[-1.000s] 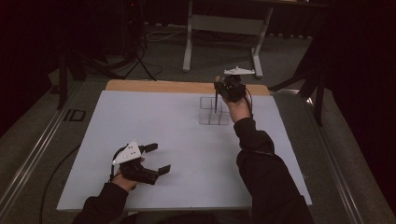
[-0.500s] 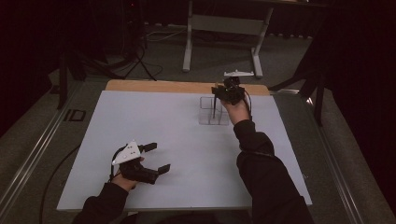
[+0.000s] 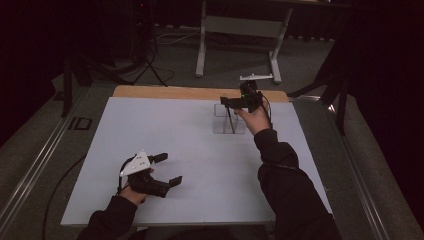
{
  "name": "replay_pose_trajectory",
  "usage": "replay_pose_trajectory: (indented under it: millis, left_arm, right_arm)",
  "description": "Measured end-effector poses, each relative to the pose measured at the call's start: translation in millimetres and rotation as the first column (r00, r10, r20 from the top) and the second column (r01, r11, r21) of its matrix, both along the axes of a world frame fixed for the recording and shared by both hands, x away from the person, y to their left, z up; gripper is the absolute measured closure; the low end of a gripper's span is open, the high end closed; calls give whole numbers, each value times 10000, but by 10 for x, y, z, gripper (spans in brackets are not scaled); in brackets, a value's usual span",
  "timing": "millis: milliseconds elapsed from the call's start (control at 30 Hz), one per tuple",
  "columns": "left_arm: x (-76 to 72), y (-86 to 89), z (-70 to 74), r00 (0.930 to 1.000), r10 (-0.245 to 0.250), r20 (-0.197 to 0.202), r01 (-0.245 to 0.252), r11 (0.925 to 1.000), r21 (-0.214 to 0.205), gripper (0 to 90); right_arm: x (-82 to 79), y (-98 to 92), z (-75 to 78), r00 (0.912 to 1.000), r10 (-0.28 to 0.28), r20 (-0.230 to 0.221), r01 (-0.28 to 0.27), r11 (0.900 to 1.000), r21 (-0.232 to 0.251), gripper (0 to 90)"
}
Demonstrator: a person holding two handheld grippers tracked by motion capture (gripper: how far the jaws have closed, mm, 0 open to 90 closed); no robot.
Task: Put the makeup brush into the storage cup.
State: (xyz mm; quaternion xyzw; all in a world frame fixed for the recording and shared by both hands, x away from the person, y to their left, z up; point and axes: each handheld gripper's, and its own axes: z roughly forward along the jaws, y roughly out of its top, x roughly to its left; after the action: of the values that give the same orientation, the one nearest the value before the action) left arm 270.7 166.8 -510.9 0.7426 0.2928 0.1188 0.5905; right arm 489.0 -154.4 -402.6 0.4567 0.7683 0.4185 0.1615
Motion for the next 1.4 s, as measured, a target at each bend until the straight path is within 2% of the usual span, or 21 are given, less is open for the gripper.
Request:
replay_pose_trajectory:
  millis: [333, 733, 1033, 1400]
  left_arm:
    - [-25, 4, 16, 10000, 5, -11, -5, 10000, -86, 17]
    - [-33, 38, 23, 9999, 108, -6, -108, 9999, -96, 17]
    - [-33, 42, 25, 10000, 85, 2, -85, 9999, -94, 17]
    - [-29, 30, 26, 10000, 39, 15, -39, 10000, -28, 17]
  right_arm:
    - [-181, -13, 60, 9977, 654, 162, -658, 9976, 238, 83]
    - [-433, -47, 71, 9947, 935, 423, -947, 9951, 274, 84]
    - [-679, -137, -16, 9894, 1332, 572, -1347, 9906, 225, 86]
    - [-922, -229, -133, 9781, 2028, 476, -2046, 9781, 372, 86]
